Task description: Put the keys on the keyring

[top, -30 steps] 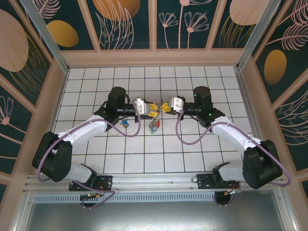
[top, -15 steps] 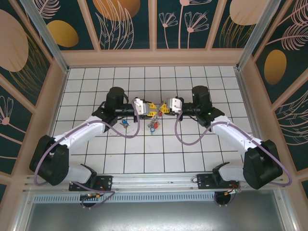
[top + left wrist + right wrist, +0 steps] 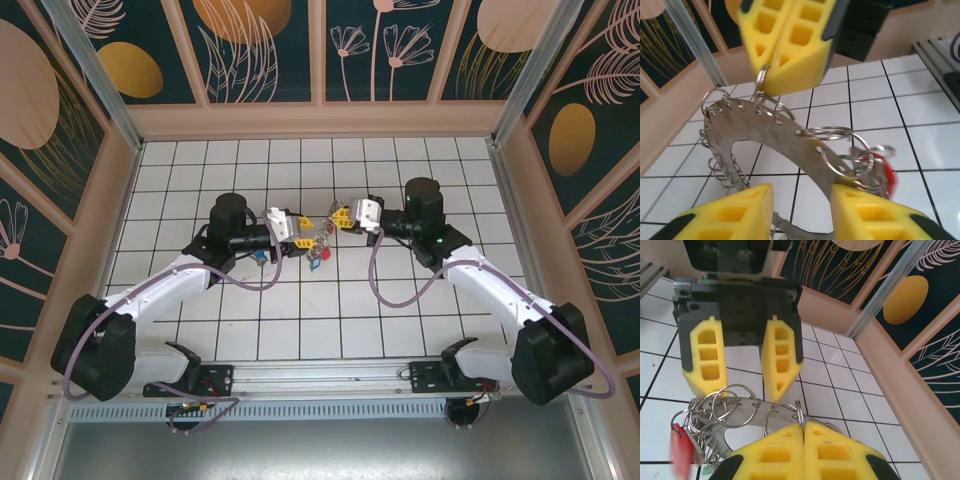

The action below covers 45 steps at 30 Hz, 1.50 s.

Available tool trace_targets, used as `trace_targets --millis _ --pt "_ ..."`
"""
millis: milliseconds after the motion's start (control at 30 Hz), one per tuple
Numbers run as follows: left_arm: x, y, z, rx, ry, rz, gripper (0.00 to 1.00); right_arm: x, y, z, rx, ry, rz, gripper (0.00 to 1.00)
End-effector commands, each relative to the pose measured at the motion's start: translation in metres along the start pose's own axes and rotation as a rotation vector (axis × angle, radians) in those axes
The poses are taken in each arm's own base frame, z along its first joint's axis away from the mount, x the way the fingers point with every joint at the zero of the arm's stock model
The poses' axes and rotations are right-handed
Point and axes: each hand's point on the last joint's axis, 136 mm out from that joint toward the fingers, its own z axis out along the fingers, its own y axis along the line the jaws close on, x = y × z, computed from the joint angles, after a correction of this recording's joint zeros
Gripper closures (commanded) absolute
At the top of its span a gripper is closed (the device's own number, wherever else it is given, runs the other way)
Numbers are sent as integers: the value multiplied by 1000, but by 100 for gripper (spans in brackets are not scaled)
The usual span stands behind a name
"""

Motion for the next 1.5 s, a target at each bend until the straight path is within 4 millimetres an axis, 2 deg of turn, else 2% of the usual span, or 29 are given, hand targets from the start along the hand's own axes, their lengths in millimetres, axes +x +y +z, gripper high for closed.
trace_targets --millis 0,300,567,767,933,1267,1467 --pt "-33 6 -1 -7 -141 -41 60 -18 -2 3 45 -47 -34 100" --pt "-41 -5 -3 14 -188 -116 54 -11 -2 17 144 27 -56 100" --pt "-34 -1 -11 -65 -175 -215 49 -11 -5 23 202 32 -22 100" --pt "-21 9 -16 -168 -124 -192 57 -15 -4 23 183 22 -3 100" --pt "-23 13 -16 -180 -123 -168 59 -19 -2 23 169 15 17 100" --pt "-2 27 -4 -192 7 -200 63 -30 -14 26 263 -62 166 100" --pt "5 34 -4 -227 50 -194 79 -27 -15 34 315 -88 267 100"
